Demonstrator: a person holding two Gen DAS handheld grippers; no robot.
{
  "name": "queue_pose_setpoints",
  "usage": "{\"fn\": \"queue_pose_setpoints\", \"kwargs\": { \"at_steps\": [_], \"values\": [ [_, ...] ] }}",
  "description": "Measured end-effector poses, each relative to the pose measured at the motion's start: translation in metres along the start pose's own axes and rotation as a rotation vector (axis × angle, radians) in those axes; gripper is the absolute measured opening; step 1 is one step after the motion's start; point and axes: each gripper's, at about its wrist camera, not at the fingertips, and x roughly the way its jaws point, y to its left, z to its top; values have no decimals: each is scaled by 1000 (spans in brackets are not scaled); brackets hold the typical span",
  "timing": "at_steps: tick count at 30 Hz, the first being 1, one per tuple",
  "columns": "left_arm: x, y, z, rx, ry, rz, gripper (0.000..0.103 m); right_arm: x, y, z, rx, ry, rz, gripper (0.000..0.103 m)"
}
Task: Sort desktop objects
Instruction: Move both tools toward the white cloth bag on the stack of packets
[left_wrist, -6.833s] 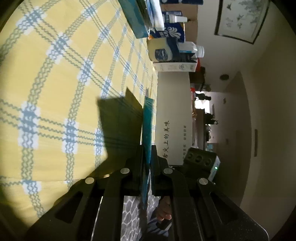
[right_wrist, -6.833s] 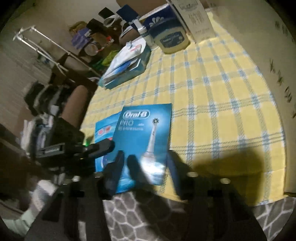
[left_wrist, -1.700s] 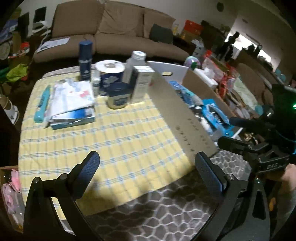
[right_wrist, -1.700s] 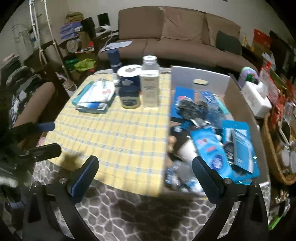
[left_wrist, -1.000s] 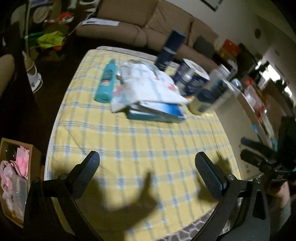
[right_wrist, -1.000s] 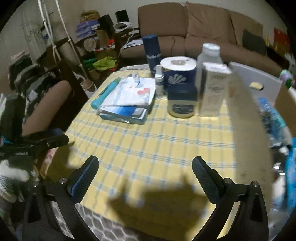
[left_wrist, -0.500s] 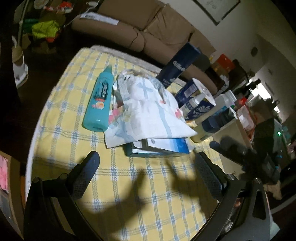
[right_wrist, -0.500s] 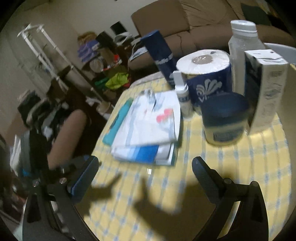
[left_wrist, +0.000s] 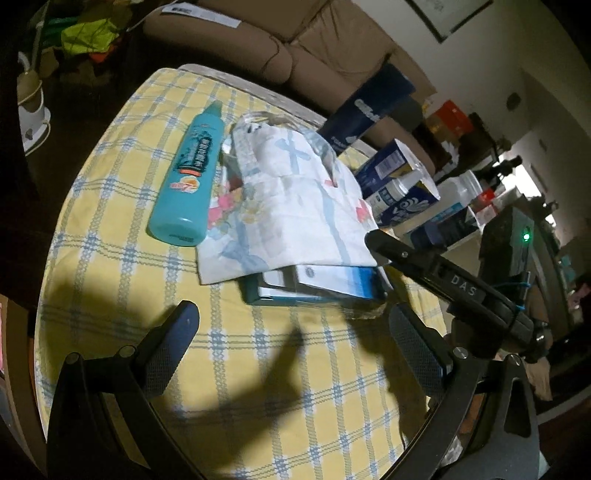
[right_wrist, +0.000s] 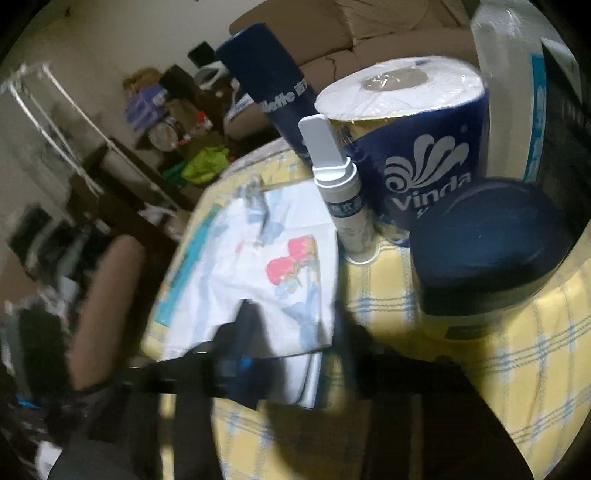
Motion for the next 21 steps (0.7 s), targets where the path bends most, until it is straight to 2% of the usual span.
{"fn": "queue_pose_setpoints", "kwargs": {
  "at_steps": [2,4,9,11,18,20,21],
  "values": [
    [-1,-3,0,10,-1,-2,103,-6,2,1,-23,-21,-23,17],
    [1,-6,-1,17,3,-9,103,-13,4,3,-36,-44,-22,16],
    [1,-11,-4,34,3,-12,103,-31,23,4,-116,-46,73,15],
    [0,-13,-3,48,-7,-4,103,-33,32,4,-119,-34,136,15],
    [-4,-25,0,155,-43,55,103,-42,41,-4,-92,-8,233,15],
    [-4,-26,1,143,-33,21,103,-46,43,-8,-86,-7,252,15],
    [-3,-24,0,116,-9,-30,103,-50,43,-11,-84,-8,261,15]
  ]
}}
